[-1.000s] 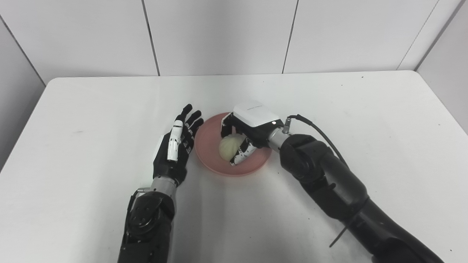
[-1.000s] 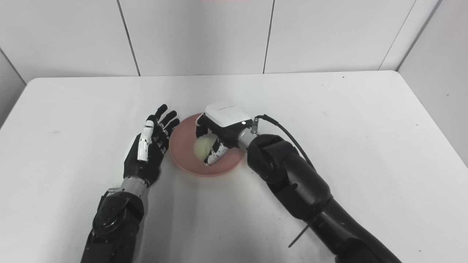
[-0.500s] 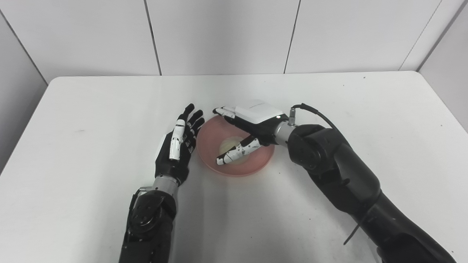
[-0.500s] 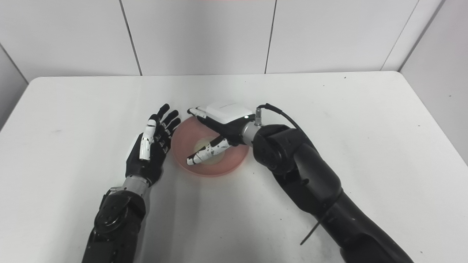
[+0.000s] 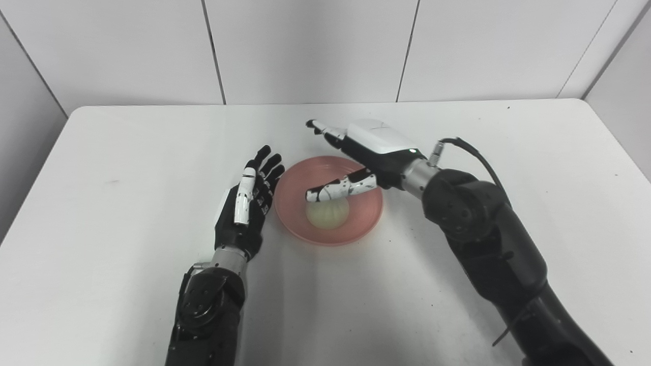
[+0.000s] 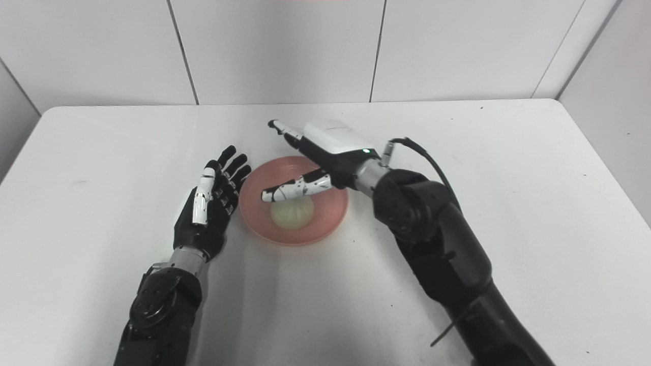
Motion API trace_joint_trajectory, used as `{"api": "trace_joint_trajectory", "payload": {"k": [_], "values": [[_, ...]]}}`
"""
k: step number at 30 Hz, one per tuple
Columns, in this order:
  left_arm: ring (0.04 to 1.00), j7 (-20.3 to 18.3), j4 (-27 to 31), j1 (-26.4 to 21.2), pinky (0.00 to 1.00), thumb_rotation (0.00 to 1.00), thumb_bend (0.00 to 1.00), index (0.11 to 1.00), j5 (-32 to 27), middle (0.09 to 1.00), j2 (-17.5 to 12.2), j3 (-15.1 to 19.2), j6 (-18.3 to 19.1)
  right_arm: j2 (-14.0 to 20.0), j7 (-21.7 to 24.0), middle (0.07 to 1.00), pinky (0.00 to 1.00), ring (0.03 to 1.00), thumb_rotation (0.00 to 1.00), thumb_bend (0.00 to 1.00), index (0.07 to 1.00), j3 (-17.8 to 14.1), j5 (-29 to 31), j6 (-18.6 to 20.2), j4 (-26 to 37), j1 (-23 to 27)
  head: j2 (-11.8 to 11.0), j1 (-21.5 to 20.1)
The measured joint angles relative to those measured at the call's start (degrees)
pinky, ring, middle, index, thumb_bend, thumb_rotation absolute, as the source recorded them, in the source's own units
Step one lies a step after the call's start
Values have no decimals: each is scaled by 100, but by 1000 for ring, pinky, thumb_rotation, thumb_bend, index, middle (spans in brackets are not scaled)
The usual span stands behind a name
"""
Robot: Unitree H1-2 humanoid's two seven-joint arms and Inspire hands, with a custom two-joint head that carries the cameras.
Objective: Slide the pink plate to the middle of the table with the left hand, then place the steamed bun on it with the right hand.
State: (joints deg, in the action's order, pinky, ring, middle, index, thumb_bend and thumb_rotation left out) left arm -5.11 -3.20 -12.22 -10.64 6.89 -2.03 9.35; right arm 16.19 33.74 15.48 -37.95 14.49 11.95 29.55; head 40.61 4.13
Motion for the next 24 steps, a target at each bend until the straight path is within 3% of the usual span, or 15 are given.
{"api": "trace_joint_trajectory", "payload": {"k": [10, 17, 24], "values": [[936, 124, 388, 261, 962, 1000, 404, 945, 84, 935, -55, 201, 55, -98, -835, 998, 833, 937, 962, 899, 1000, -635, 935, -11, -76, -659, -44, 44], [943, 118, 430, 440, 969, 1000, 429, 939, 93, 928, -200, 266, -231, -460, -1727, 1000, 965, 999, 1000, 751, 1000, -1223, 1438, -31, -88, -1230, -105, 44], [938, 122, 306, 582, 962, 1000, 451, 943, 247, 934, -268, 251, -706, -785, -2679, 1000, 1000, 1000, 1000, 615, 1000, -1516, 1933, -836, -484, -1650, -158, 9]]}}
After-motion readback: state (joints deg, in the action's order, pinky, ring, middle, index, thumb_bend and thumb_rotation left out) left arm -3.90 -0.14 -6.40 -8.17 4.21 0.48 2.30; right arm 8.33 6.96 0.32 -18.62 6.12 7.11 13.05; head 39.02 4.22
